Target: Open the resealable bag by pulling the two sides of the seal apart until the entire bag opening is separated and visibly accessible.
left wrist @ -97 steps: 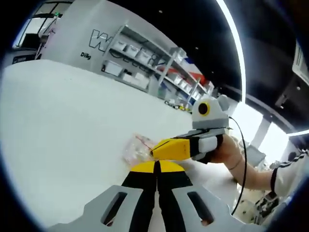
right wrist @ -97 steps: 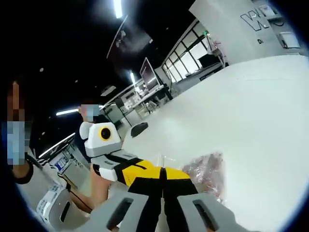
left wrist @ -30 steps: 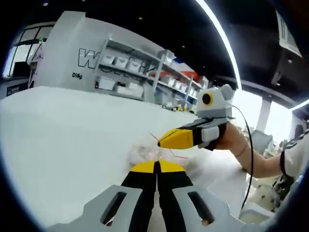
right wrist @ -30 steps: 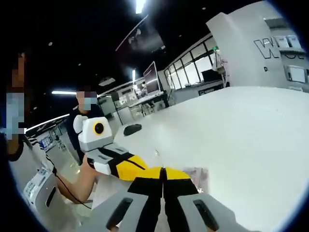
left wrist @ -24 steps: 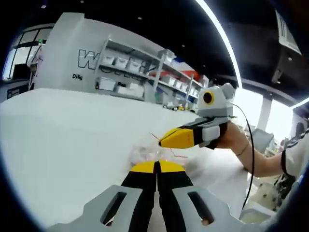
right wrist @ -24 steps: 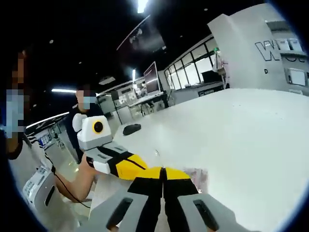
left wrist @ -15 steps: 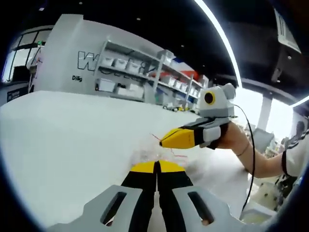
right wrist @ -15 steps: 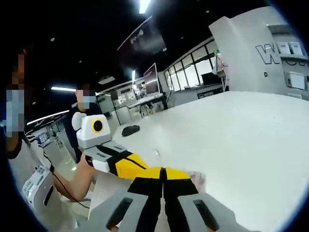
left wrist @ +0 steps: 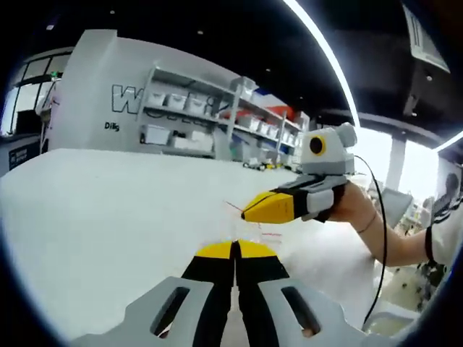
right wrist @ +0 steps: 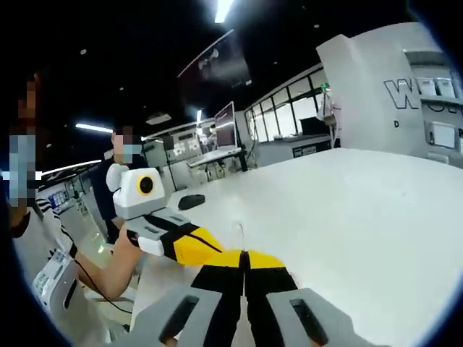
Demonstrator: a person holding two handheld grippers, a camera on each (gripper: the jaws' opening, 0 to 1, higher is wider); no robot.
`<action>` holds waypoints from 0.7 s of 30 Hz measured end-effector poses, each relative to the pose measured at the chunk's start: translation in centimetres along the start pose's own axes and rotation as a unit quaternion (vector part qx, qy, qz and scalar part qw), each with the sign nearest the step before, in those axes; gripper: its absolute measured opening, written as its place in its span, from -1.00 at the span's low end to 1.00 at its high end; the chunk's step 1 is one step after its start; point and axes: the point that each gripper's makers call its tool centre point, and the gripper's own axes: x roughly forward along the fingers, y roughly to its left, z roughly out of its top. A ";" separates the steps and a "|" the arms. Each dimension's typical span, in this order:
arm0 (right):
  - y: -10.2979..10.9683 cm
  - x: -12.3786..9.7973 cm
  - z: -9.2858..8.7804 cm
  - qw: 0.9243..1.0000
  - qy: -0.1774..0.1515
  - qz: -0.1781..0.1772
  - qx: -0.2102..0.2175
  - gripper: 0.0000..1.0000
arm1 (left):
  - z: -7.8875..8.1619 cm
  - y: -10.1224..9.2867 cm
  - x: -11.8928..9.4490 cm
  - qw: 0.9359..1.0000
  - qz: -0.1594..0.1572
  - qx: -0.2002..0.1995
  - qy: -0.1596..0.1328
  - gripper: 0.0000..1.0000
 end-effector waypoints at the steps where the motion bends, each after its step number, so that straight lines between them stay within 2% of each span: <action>1: 0.0 -0.1 0.1 1.000 -0.001 -0.002 -0.002 -1.00 | 0.2 0.0 0.1 1.000 0.000 0.005 0.000 -1.00; 9: -0.5 -0.7 0.7 1.000 0.003 -0.015 -0.017 -1.00 | 0.9 0.1 0.4 0.999 0.011 0.035 0.000 -1.00; 13: -0.6 -1.2 1.4 0.999 0.010 -0.025 -0.038 -1.00 | 1.8 0.0 0.4 0.998 0.017 0.056 0.000 -1.00; 21: -0.9 -1.9 2.4 0.998 0.011 -0.038 -0.053 -1.00 | 3.4 -0.1 0.7 0.997 0.022 0.079 0.001 -1.00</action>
